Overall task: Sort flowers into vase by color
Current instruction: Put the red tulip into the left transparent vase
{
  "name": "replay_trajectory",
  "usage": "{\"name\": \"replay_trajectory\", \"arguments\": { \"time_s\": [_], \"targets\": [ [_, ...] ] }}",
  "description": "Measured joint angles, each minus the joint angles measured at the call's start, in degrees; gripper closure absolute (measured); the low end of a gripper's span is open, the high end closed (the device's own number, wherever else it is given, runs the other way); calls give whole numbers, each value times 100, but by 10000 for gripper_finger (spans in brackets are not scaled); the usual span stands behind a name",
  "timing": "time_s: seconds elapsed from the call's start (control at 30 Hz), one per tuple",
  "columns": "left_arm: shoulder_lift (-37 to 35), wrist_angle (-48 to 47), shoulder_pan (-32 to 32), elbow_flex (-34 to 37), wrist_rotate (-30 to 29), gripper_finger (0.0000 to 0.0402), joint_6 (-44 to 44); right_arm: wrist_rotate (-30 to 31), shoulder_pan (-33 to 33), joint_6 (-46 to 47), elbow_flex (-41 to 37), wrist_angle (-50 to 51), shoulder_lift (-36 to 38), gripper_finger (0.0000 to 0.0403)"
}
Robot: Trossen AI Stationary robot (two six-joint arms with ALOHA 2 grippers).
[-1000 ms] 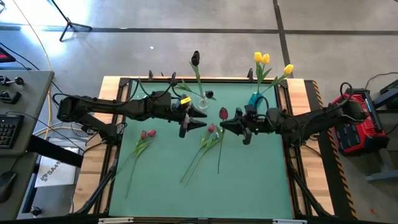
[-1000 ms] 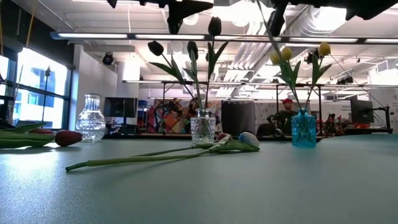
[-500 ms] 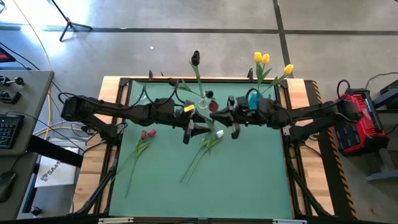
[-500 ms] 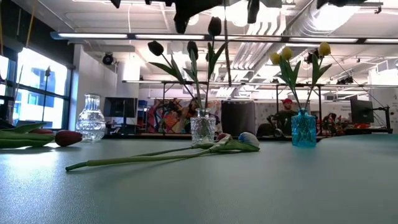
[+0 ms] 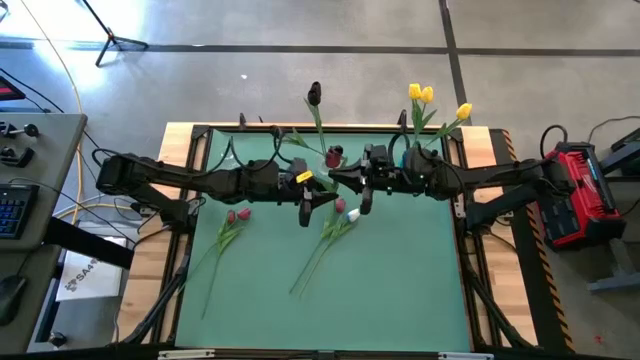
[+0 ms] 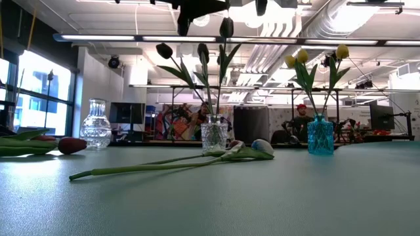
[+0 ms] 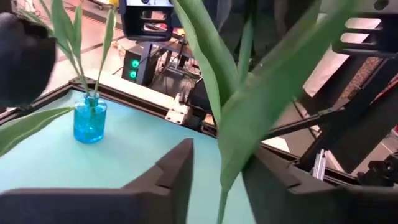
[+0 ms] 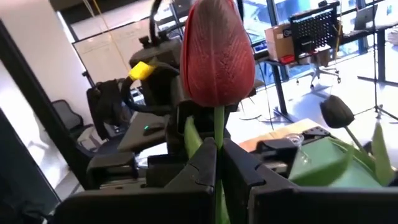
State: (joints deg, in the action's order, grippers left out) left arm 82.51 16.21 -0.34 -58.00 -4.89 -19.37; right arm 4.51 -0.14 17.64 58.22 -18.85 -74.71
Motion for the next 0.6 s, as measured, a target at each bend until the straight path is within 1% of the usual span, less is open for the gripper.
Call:
{"name": "replay_trajectory", "arguments": {
  "time_s": [0.1,0.2,0.23,0.33,0.47,0.53,0.6],
  "targets": [
    [-8,11,6,0,11,331,89,10,0,34,15,-20,1,403],
    [-8,-5,12,0,118,380,151,10,-27,253,15,2,1,401],
    [-8,-12,22,-2,156,390,146,8,-31,304,15,15,1,398],
    [-12,-101,43,-2,170,391,108,78,-26,306,15,31,1,377],
    [-201,-288,37,1,158,397,100,256,-26,301,15,51,74,329],
    [-439,-578,32,0,8,398,102,288,-26,309,15,152,183,302],
    [-754,-998,24,0,-309,399,152,535,-26,380,15,476,379,279]
  ]
}}
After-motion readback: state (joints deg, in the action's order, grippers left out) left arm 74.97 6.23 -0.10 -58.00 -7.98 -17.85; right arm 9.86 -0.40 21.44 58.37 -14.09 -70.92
